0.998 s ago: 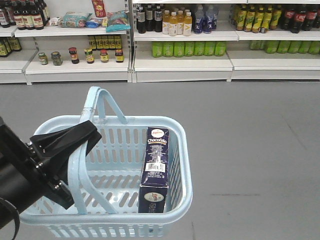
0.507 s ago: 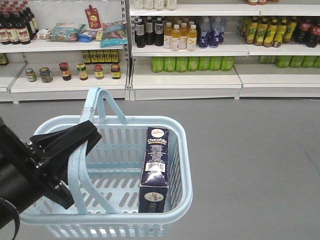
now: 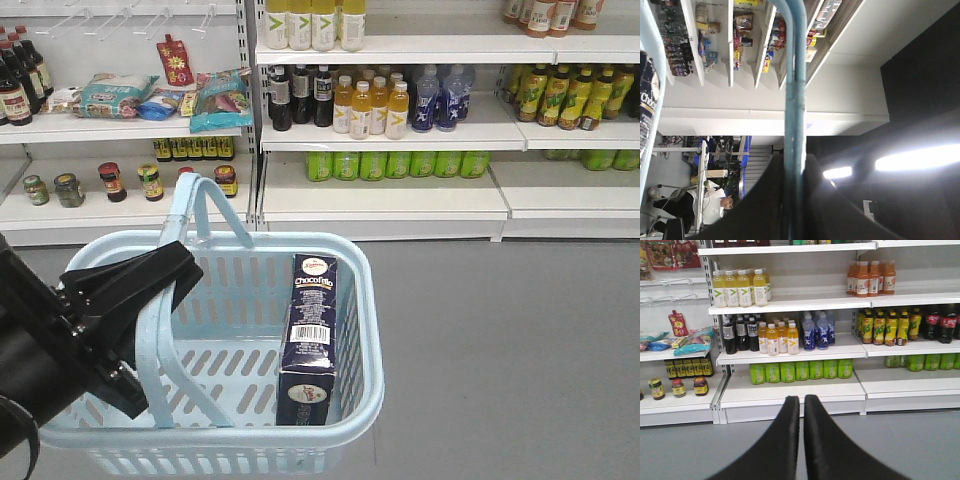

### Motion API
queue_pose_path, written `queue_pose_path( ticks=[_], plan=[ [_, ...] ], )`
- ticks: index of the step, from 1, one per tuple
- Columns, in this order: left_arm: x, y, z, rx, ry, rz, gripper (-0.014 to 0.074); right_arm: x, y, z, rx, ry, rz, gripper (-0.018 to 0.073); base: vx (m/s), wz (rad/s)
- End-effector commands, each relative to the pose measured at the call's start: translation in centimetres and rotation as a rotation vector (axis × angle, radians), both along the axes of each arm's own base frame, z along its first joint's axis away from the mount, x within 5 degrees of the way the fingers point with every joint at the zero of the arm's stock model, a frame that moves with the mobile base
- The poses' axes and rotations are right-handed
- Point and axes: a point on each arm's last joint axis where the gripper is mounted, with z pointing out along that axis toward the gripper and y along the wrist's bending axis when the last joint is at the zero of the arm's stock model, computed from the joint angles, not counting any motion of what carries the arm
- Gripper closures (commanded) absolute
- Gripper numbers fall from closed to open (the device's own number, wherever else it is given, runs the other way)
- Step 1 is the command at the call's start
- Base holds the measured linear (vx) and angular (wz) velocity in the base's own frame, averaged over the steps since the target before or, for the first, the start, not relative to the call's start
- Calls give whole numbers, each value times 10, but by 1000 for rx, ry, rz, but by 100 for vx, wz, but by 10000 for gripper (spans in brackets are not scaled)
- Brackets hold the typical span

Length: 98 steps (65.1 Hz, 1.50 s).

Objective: Left arm holds basket, right arm returns cookies
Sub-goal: 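Approach the shelf of bottled drinks, basket held in the left gripper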

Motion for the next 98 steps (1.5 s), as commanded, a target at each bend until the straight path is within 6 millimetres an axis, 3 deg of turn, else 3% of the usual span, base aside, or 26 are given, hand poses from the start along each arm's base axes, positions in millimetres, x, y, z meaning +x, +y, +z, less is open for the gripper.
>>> queue_pose_path(
  ticks=[1, 98],
  plan=[
    [-4, 1, 25, -136, -118, -24, 599, 0, 0, 1, -17, -64, 2, 569, 52, 2],
    [-4, 1, 25, -137, -118, -24, 599, 0, 0, 1, -17, -64, 2, 569, 42, -2]
  ],
)
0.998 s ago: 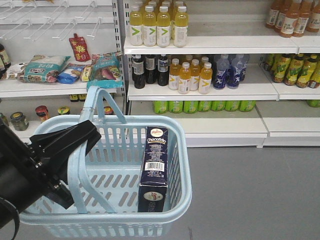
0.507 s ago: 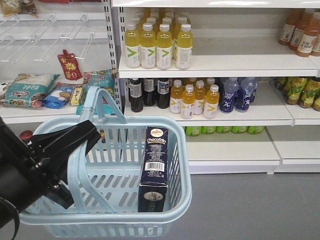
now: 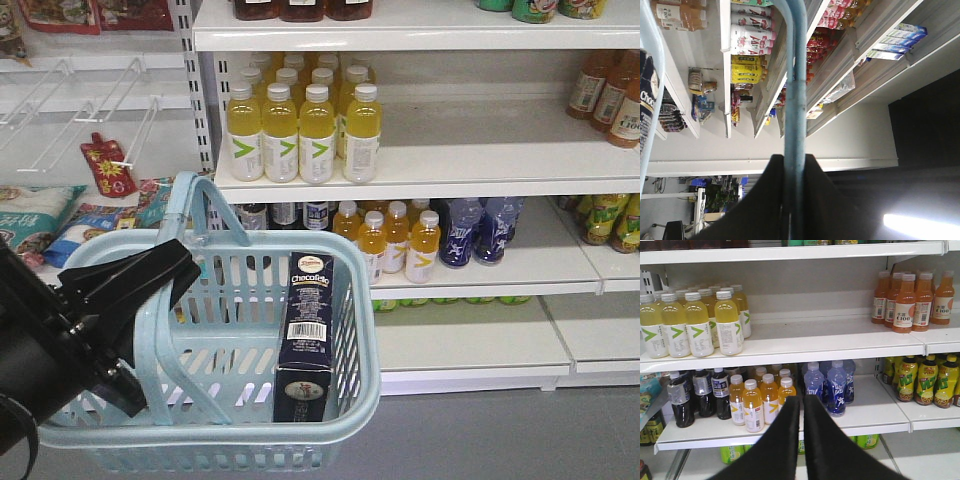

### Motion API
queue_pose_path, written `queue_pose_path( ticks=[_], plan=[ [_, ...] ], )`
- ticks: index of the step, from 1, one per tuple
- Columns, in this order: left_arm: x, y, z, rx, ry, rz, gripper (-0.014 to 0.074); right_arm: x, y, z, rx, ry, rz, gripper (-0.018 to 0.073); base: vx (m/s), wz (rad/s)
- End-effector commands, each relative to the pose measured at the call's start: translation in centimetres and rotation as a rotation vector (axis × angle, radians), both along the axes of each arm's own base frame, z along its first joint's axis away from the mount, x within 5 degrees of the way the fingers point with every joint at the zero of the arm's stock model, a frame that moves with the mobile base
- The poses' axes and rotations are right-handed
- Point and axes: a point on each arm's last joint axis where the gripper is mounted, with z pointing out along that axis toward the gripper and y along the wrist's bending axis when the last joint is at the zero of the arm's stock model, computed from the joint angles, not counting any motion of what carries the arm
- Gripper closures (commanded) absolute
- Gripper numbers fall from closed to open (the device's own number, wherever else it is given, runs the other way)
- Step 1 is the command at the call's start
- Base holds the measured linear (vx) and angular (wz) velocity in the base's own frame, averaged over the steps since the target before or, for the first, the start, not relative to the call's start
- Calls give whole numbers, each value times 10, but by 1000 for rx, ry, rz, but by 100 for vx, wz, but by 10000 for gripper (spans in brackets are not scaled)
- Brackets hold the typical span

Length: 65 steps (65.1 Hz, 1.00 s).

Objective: Left arm holds basket, right arm returns cookies
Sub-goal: 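Approach the shelf of bottled drinks, basket held in the left gripper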

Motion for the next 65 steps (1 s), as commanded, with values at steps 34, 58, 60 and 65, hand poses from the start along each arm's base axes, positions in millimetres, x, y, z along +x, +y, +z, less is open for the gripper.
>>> queue_pose_path(
  ticks=[34, 58, 60, 65],
  plan=[
    [-4, 1, 25, -136, -119, -25, 599, 0, 0, 1, -17, -63, 2, 569, 10, -26],
    [-4, 1, 25, -136, -119, -25, 599, 0, 0, 1, -17, -63, 2, 569, 3, -32],
    [-4, 1, 25, -136, -119, -25, 599, 0, 0, 1, -17, -63, 2, 569, 2, -41],
    [-4, 1, 25, -135, -119, -25, 599, 0, 0, 1, -17, -63, 2, 569, 2, -44]
  ],
)
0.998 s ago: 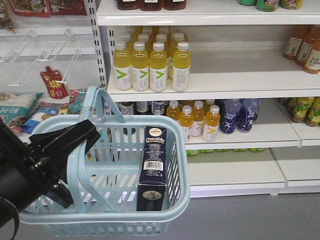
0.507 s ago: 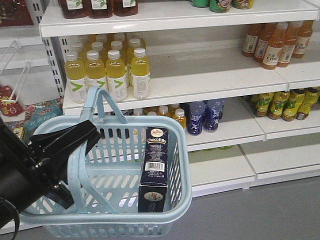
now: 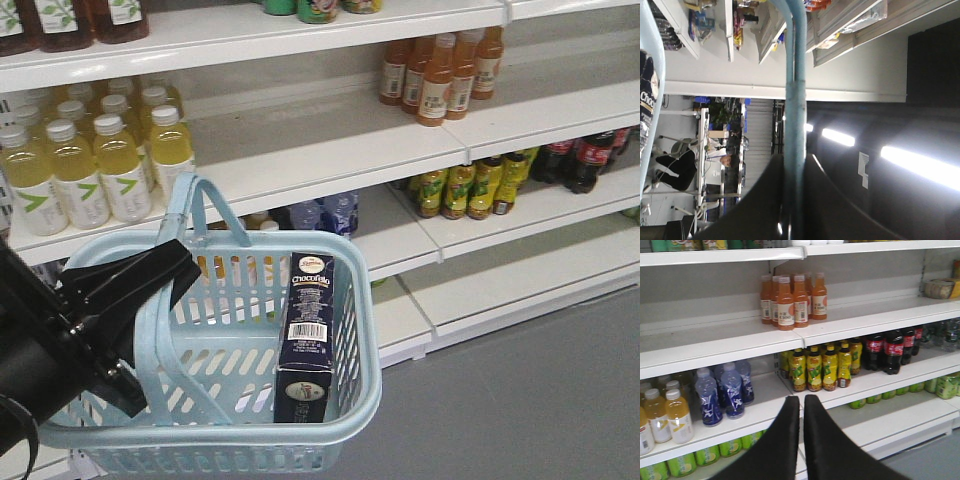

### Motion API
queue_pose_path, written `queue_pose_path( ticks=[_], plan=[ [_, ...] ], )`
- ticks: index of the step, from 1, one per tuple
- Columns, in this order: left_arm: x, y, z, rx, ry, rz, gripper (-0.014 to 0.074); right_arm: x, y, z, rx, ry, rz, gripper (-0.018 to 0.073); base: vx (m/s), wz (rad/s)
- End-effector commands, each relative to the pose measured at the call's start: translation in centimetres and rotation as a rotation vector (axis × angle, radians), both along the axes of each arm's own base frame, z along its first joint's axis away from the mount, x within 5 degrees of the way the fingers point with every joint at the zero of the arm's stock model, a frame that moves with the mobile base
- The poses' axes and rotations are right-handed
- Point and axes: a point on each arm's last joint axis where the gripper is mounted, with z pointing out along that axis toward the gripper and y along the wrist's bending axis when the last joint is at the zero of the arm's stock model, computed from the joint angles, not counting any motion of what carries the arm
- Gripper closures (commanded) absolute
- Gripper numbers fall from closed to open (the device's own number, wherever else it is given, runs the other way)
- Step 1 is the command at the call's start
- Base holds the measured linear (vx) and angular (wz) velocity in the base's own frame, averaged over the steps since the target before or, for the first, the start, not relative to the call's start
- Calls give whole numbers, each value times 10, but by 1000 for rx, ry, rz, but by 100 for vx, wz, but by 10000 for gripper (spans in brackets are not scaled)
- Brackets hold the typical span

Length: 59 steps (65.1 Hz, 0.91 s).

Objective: Left arm holds basket, right arm returns cookies
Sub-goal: 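Approach the shelf of bottled drinks, basket held in the left gripper, then turn the base away from the shelf toward the fruit display table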

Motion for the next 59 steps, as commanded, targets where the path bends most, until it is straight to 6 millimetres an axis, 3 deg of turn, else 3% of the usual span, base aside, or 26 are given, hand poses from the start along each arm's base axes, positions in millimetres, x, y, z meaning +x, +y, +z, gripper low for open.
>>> queue_pose_path(
  ticks=[1, 59],
  plan=[
    [-4, 1, 25, -135, -119, -25, 599, 0, 0, 1, -17, -63, 2, 569, 2, -45],
    [-4, 1, 25, -135, -119, -25, 599, 0, 0, 1, -17, -63, 2, 569, 1, -52]
  ],
)
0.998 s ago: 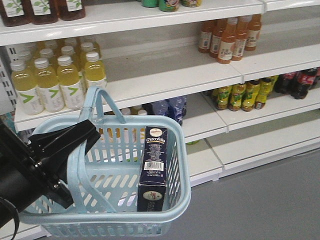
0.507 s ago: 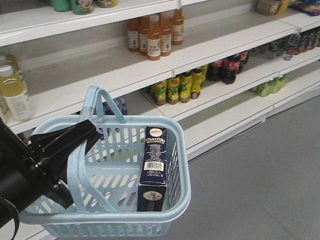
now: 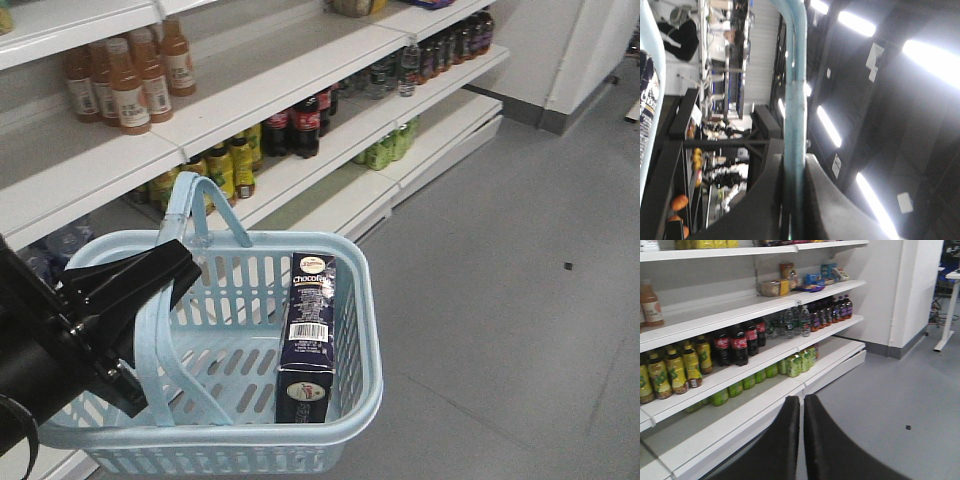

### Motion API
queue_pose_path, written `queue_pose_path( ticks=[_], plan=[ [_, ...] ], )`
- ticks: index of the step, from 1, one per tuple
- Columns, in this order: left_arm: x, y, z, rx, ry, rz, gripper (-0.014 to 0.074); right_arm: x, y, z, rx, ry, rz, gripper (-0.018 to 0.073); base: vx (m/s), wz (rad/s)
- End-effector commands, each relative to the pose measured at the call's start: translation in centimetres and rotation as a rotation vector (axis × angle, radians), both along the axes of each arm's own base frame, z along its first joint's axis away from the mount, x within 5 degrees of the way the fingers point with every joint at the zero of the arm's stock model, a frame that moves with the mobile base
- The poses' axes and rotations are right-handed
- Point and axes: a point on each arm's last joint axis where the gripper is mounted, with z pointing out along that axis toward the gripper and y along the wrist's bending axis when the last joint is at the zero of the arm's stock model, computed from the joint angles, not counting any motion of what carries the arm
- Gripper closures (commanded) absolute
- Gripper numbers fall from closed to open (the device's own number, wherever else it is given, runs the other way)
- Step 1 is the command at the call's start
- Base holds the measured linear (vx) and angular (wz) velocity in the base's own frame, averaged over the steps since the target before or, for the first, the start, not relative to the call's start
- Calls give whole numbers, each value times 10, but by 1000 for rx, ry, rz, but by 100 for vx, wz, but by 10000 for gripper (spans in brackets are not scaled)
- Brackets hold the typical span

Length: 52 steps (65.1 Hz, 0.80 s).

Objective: Left arm holds basket, right arm returns cookies
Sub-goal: 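Turn the base away from the shelf toward the fruit display table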

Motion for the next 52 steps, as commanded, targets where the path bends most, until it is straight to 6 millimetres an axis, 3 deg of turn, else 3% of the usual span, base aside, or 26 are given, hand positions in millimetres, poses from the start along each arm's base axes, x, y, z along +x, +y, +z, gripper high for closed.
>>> queue_pose_path(
  ticks=[1, 52],
  plan=[
    [-4, 1, 25, -135, -119, -25, 599, 0, 0, 1, -17, -63, 2, 569, 1, -55],
    [-4, 1, 25, -135, -119, -25, 599, 0, 0, 1, -17, -63, 2, 569, 3, -57]
  ],
)
